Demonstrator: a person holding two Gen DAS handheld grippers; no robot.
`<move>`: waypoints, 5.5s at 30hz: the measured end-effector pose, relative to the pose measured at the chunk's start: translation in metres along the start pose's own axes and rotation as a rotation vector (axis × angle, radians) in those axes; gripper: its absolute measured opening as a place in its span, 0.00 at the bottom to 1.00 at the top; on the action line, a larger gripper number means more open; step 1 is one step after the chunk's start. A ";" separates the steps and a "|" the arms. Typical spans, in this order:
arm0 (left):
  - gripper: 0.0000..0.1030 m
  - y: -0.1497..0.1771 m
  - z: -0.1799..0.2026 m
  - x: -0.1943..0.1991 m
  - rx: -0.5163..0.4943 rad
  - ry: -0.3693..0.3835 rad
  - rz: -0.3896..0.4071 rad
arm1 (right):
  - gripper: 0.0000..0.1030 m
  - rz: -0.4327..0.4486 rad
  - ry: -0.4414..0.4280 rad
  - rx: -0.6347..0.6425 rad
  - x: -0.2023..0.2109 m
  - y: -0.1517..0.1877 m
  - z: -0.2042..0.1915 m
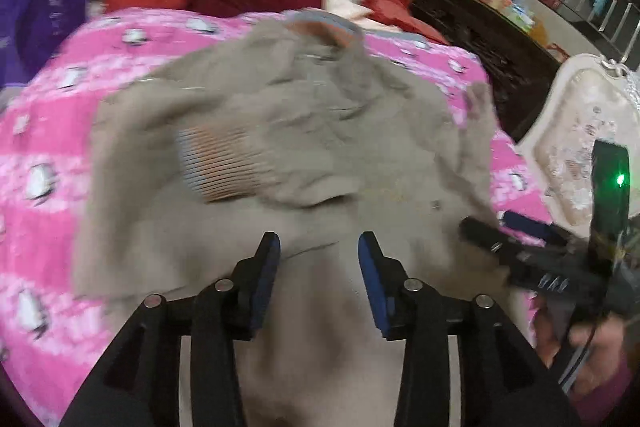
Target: Fold large clothes
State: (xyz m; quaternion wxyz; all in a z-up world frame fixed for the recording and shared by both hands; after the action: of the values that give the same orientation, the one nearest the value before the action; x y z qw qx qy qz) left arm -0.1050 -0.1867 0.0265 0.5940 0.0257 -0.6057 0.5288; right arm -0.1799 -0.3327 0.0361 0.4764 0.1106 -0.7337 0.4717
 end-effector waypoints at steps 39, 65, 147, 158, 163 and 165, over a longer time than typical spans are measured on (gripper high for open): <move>0.28 0.063 -0.155 -0.014 0.286 -0.429 -0.110 | 0.72 0.169 -0.067 0.527 -0.030 -0.019 -0.142; 0.30 0.061 -0.140 0.033 0.261 -0.461 -0.042 | 0.70 0.070 -0.152 -0.141 -0.043 -0.032 0.029; 0.39 0.022 -0.092 -0.036 0.195 -0.436 -0.129 | 0.03 0.055 0.082 -0.442 -0.107 -0.156 0.230; 0.39 0.020 -0.082 -0.033 0.212 -0.431 -0.110 | 0.05 0.118 0.010 -0.554 0.007 -0.031 0.305; 0.39 0.021 -0.070 -0.026 0.189 -0.425 -0.107 | 0.35 0.190 0.036 -0.595 0.017 -0.024 0.324; 0.39 0.021 -0.068 -0.023 0.185 -0.423 -0.101 | 0.53 0.251 0.054 -0.630 0.018 -0.037 0.335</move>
State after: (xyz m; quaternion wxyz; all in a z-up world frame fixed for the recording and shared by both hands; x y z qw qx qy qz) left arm -0.0650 -0.1454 -0.0210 0.4746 0.2204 -0.6638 0.5344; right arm -0.3663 -0.6142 0.0384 0.4448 -0.1457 -0.8383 0.2798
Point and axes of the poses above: each gripper's, at about its wrist camera, not at the fingertips, and x roughly against the way its jaws point, z to its right, y to its underside, the point moved 10 cm from there along -x, roughly the way its jaws point, and after that the axes turned 3 degrees about z, right-handed, at the moved point
